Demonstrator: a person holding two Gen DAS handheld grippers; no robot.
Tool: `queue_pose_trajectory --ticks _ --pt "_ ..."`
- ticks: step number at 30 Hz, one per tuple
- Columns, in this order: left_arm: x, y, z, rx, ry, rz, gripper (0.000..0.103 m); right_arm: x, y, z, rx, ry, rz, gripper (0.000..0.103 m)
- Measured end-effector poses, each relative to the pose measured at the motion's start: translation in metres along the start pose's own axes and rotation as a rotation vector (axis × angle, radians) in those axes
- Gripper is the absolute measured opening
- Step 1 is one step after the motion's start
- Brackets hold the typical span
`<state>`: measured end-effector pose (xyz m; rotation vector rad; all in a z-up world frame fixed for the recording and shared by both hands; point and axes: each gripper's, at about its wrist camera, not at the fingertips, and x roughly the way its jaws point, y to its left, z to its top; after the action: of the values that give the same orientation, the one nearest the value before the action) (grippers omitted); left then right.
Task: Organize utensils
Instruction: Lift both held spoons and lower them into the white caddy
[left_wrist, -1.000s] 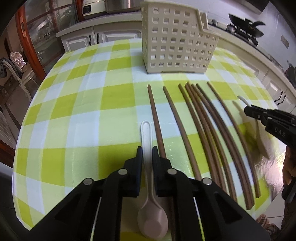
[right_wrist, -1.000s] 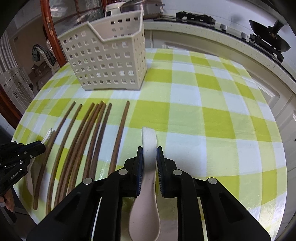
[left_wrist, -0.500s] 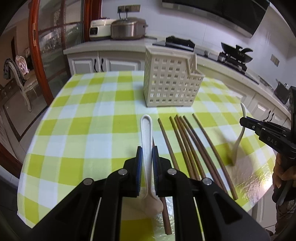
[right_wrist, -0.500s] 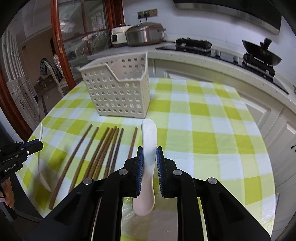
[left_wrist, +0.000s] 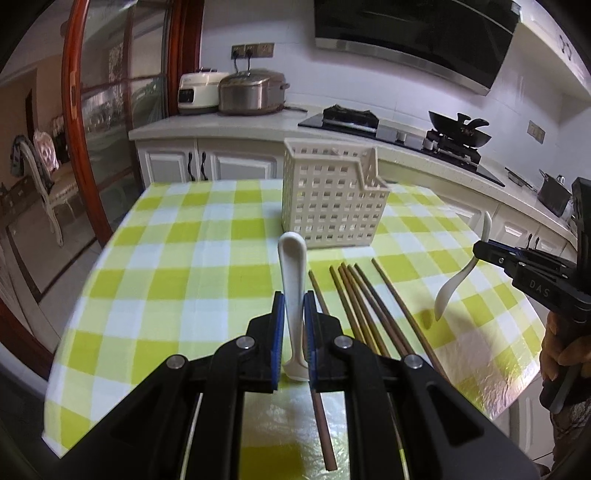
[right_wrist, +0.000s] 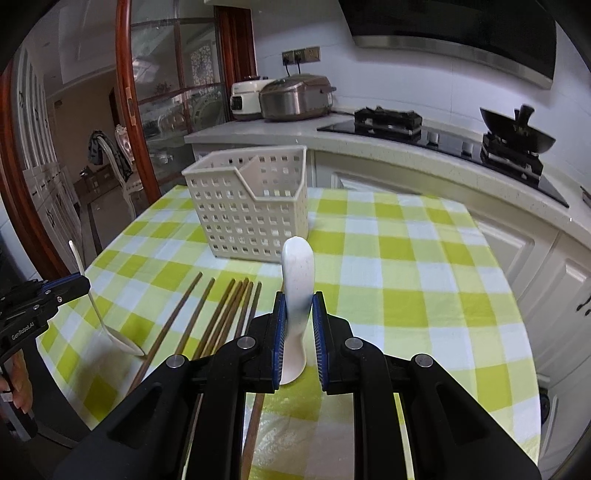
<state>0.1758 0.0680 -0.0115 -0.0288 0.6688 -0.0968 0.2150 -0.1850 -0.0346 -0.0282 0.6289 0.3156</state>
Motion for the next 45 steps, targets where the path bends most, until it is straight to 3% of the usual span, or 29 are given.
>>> queue_pose_trajectory --ticks 5,15,20,27,36,45 --pt "-0.002 -0.005 0.039 0.028 -0.04 -0.022 0.011 0.002 0.003 0.028 -0.034 -0.054 0.004 0.016" --pt "-0.01 -0.03 0.156 0.084 -0.259 -0.021 0.011 0.011 0.006 0.122 -0.051 -0.248 0.017 0.016" --pt "0.012 -0.042 0.183 0.098 -0.337 -0.007 0.011 0.032 0.002 0.146 -0.029 -0.291 0.019 0.016" --pt "0.067 -0.041 0.18 0.059 -0.326 -0.017 0.011 0.076 0.003 0.145 -0.013 -0.276 0.035 0.016" --pt "0.143 -0.027 0.158 0.039 -0.224 -0.016 0.011 0.138 0.003 0.126 -0.005 -0.18 0.075 0.016" --pt "0.17 -0.008 0.145 -0.002 -0.185 -0.018 0.011 0.14 0.007 0.14 -0.003 -0.232 0.121 0.009"
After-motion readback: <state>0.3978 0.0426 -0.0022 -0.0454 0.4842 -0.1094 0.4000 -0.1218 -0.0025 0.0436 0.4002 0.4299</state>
